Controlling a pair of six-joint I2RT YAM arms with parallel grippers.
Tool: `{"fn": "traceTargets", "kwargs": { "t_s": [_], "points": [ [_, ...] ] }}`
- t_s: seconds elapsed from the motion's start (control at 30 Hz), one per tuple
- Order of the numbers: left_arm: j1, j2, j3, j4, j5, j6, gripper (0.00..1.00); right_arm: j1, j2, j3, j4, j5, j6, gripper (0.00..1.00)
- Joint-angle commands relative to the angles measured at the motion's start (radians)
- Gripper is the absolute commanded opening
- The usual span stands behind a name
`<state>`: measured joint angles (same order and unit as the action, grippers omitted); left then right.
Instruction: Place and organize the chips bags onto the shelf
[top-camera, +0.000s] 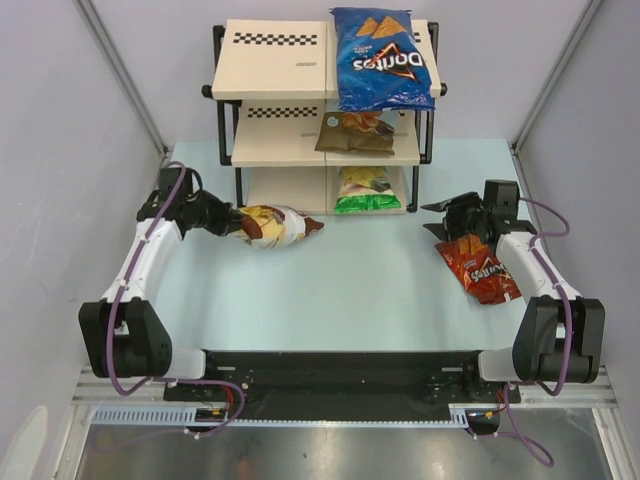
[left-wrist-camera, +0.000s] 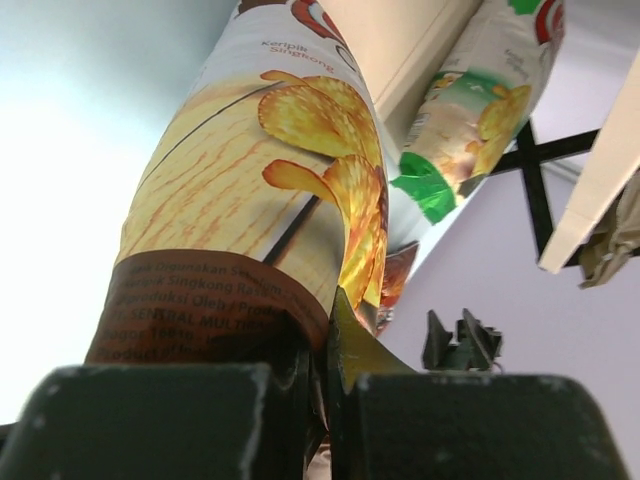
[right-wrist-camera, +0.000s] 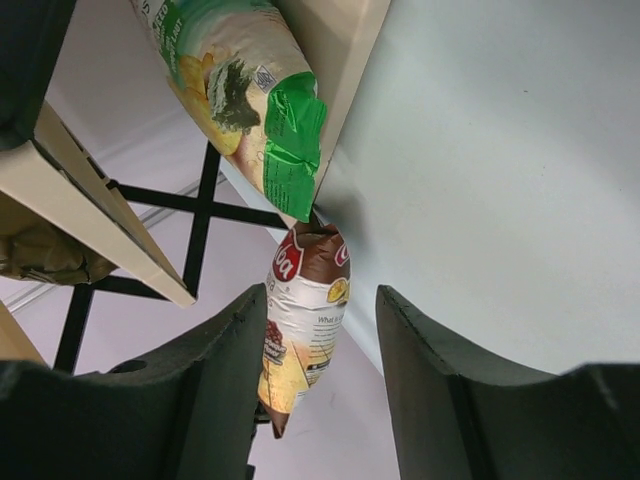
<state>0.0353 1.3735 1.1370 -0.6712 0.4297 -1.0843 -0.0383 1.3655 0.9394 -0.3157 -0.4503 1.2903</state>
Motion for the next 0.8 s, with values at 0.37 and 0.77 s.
{"fn": "traceTargets", "kwargs": {
  "t_s": [0.37,0.77],
  "points": [
    [0.006,0.032,0.215,0.045,0.158,-0.061,0.0,-0.048,0.038,0.022,0.036,-0.037,-0.022,0.53],
    [-0.02,0.105,0.103,0.28,-0.041,-0.049,0.0,-0.049,0.05,0.024,0.058,-0.062,-0.002,0.53]
  ]
}}
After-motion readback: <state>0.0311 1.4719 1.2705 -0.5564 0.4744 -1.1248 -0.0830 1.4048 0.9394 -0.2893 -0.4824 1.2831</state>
